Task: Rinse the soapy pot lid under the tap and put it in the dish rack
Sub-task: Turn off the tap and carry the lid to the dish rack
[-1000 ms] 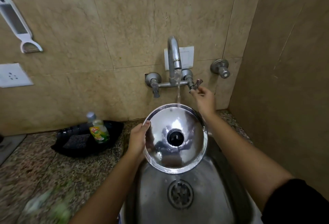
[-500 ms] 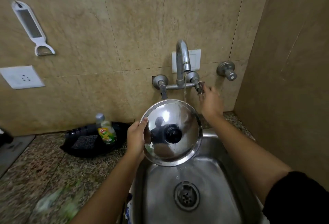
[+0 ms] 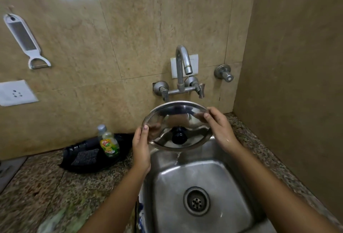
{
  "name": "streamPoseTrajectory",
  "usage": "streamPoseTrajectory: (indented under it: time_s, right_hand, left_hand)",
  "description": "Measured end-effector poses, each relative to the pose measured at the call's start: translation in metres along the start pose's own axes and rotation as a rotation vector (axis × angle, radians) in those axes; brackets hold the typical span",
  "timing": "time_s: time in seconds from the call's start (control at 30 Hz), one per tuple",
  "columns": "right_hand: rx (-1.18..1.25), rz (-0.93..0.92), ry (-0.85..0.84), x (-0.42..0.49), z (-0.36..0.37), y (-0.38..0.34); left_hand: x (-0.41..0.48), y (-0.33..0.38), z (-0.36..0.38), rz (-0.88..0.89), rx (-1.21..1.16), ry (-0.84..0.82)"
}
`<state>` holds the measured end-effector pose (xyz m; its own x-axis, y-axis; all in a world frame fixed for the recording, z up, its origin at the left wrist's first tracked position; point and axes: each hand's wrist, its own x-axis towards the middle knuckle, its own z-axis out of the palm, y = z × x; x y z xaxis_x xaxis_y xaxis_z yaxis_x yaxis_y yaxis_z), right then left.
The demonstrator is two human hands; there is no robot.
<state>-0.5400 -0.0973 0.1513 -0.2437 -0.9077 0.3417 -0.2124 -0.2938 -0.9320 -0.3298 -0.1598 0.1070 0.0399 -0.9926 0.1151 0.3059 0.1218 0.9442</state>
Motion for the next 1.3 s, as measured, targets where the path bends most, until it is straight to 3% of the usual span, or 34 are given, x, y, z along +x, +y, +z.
streamPoseTrajectory:
  time_s: [0.2,0.33,0.43,0.6,0.73,0.87,1.3]
  right_hand:
    - [-0.226,-0.184,-0.029,-0.009,0.002,-0.016]
    - [-0.237,-0.182,-0.036,-0.006,0.001,-0.023]
    - [-0.131,-0.044,0.032,-0.003,0.006,-0.025]
    - [0.143,0.239,0.204,0.003,0.041,-0.026]
    - [0.414,0.396,0.258,0.008,0.102,-0.046]
    - [0.556,0.459,0.191,0.02,0.186,-0.069]
    - [0.596,0.404,-0.039,0.055,0.504,-0.137]
  left_hand:
    - [-0.014,-0.004,-0.009,-0.003,0.073,-0.005]
    - [-0.023,0.0,-0.009,-0.056,0.114,0.028]
    - [-0.023,0.017,-0.01,-0.109,0.119,0.059]
    - [-0.019,0.05,-0.046,-0.167,0.071,0.25]
    - [-0.016,0.087,-0.099,-0.17,0.05,0.33]
    - [-0.003,0.131,-0.167,-0.111,0.047,0.402]
    - [0.04,0.273,-0.434,0.015,0.331,0.613]
